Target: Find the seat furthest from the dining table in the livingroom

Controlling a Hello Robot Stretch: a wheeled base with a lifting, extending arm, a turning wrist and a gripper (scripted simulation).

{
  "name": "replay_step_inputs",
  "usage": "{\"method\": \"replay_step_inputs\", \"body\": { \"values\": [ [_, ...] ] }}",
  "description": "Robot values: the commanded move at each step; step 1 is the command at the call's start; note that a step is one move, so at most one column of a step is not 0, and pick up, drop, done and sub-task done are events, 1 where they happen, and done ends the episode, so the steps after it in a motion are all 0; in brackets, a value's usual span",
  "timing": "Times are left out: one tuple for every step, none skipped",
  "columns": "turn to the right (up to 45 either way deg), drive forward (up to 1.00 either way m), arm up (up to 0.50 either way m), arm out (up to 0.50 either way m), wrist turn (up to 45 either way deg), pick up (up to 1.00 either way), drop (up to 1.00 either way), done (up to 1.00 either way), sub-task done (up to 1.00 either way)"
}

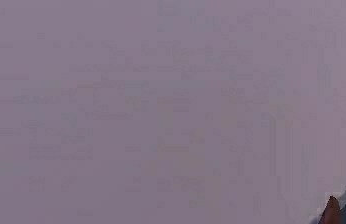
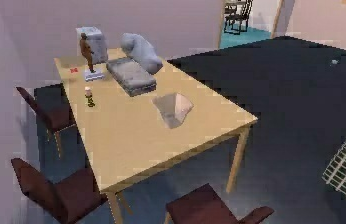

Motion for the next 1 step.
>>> {"method": "replay_step_inputs", "body": {
  "values": [
    [45.0, 0.00, 0.00, 0.00, 0.0, 0.00, 0.00, 0.00, 0.00]
  ]
}}
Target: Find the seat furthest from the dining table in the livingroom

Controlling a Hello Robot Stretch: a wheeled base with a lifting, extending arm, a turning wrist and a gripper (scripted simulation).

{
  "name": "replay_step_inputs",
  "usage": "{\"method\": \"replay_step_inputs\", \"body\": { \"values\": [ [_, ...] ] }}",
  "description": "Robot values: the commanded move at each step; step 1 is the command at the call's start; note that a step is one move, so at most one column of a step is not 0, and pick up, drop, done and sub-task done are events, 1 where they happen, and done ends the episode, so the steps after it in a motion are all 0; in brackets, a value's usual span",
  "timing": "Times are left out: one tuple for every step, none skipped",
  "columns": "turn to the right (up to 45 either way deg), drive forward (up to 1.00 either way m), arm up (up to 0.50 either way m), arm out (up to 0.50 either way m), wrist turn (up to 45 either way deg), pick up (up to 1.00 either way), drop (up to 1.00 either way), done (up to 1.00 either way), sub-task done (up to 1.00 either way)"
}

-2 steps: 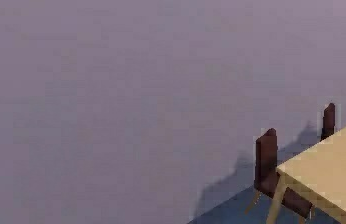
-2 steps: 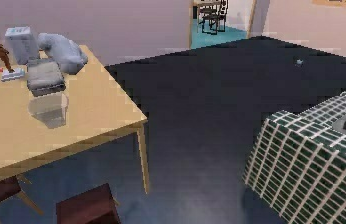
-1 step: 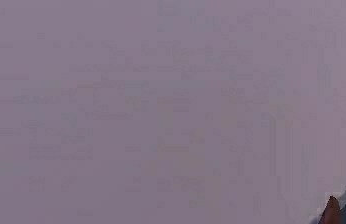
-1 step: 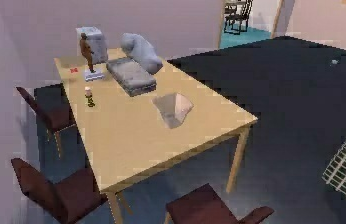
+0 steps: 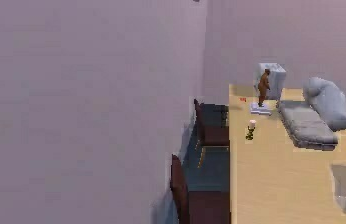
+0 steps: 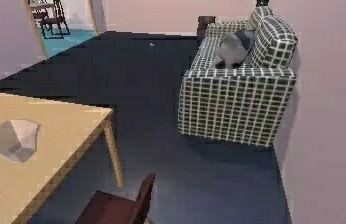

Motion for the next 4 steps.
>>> {"method": "replay_step_inputs", "body": {
  "values": [
    [45.0, 0.00, 0.00, 0.00, 0.0, 0.00, 0.00, 0.00, 0.00],
    [45.0, 0.00, 0.00, 0.00, 0.0, 0.00, 0.00, 0.00, 0.00],
    [12.0, 0.00, 0.00, 0.00, 0.0, 0.00, 0.00, 0.00, 0.00],
    [0.0, 0.15, 0.00, 0.00, 0.0, 0.00, 0.00, 0.00, 0.00]
  ]
}}
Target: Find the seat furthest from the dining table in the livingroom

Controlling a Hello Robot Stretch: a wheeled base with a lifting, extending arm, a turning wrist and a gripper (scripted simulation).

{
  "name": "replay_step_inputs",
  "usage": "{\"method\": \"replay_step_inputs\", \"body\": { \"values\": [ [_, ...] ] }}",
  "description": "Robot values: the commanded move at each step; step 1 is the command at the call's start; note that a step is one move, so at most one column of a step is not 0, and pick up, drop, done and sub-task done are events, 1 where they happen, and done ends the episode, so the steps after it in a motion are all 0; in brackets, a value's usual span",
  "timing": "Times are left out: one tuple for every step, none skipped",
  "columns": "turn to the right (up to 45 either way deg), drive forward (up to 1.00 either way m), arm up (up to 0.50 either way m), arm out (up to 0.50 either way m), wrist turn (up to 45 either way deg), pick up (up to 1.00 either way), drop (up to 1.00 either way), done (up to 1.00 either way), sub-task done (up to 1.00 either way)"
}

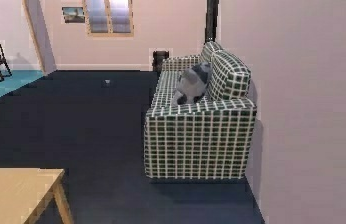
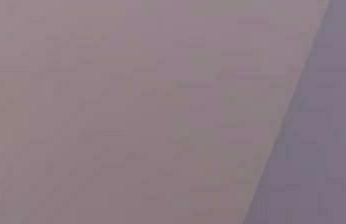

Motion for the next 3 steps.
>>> {"method": "replay_step_inputs", "body": {
  "values": [
    [3.0, 0.00, 0.00, 0.00, 0.0, 0.00, 0.00, 0.00, 0.00],
    [9.0, 0.00, 0.00, 0.00, 0.0, 0.00, 0.00, 0.00, 0.00],
    [0.0, 0.10, 0.00, 0.00, 0.0, 0.00, 0.00, 0.00, 0.00]
  ]
}}
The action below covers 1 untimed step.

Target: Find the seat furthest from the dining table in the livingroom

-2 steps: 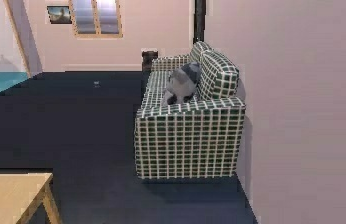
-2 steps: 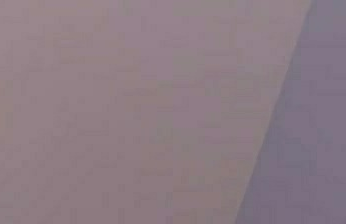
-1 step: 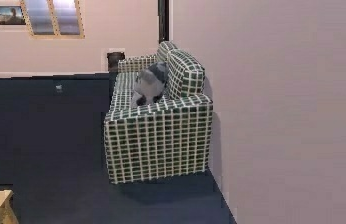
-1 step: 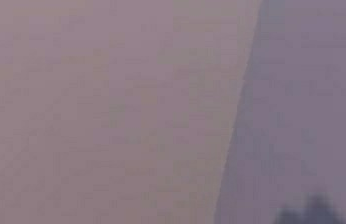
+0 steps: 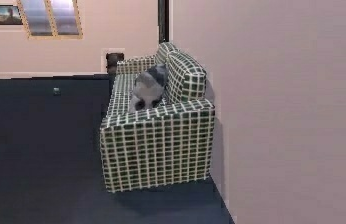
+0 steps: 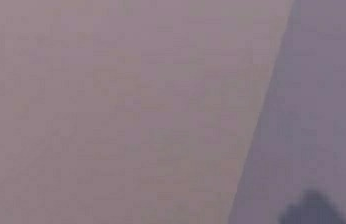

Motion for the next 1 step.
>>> {"method": "replay_step_inputs", "body": {
  "values": [
    [-9.0, 0.00, 0.00, 0.00, 0.0, 0.00, 0.00, 0.00, 0.00]
  ]
}}
